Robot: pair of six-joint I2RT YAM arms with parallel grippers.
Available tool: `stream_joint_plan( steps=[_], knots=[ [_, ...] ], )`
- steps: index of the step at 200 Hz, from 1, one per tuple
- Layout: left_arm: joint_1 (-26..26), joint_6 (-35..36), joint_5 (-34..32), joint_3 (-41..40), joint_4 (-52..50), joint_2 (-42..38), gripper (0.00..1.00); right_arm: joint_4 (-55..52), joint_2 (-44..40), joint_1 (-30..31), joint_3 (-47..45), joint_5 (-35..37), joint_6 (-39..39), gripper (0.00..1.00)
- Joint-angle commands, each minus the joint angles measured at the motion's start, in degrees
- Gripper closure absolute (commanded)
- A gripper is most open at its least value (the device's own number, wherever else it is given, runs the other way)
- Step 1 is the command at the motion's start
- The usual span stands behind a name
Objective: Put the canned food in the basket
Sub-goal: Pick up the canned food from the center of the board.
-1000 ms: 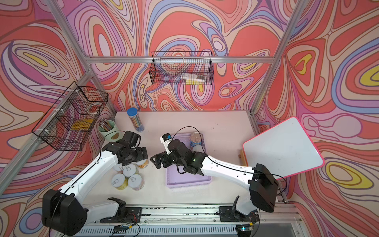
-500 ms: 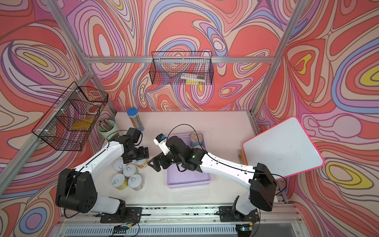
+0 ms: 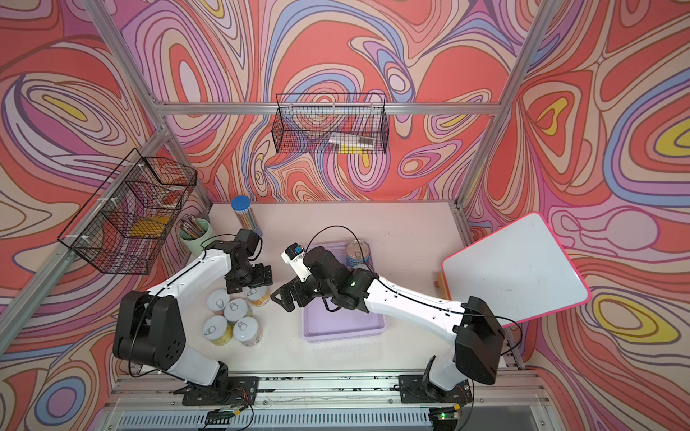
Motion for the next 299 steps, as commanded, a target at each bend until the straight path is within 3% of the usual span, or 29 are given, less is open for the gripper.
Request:
stream_joint_plan(
  steps=[1,62,126,196,299],
  knots=[
    [0.4,0.8,-1.1,1.3,-2.1,1.1,0.04,-0.2,-1.1,-0.3,-0.4,0.2,-0.2,0.02],
    [0.5,0.9,-0.2,1.7,-1.3,3.2,0.08,1.2,-1.4,-0.4,-1.3,-1.6,-0.8,0.02],
    [0.5,0.7,0.2,1.2,-1.1,4.1,0.12,7.9,-5.6,-0.3,-5.4,4.3,0.4,0.02],
    [0.5,0.7,0.2,1.2,-1.3,5.3,0.13,7.5,-5.4,-0.3,-5.5,4.4,0.6,0.02],
    [0.5,0.3,0.4,0.2,-1.6,3.4,0.23,6.8,-5.4,-0.3,-5.0,4.9,0.8,0.02]
  ],
)
